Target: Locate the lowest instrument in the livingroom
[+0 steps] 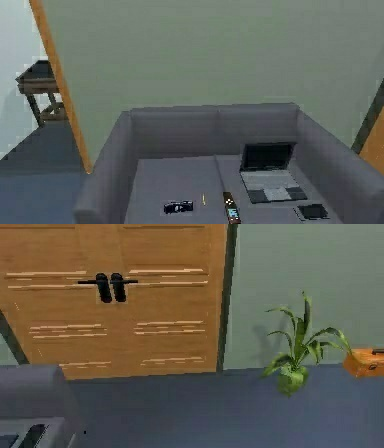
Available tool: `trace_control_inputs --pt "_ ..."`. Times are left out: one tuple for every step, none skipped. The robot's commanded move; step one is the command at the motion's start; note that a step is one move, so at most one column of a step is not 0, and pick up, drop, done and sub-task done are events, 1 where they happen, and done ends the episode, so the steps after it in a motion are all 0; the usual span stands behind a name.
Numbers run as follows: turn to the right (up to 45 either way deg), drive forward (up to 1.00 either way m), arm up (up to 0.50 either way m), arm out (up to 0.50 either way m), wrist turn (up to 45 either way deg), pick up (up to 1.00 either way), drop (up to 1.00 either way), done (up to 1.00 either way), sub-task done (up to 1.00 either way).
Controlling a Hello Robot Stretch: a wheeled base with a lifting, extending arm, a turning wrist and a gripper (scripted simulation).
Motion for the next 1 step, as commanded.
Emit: trace_control_inputs --pt "0.0 0.00 0.00 0.00 0.0 0.00 0.00 1.00 0.00"
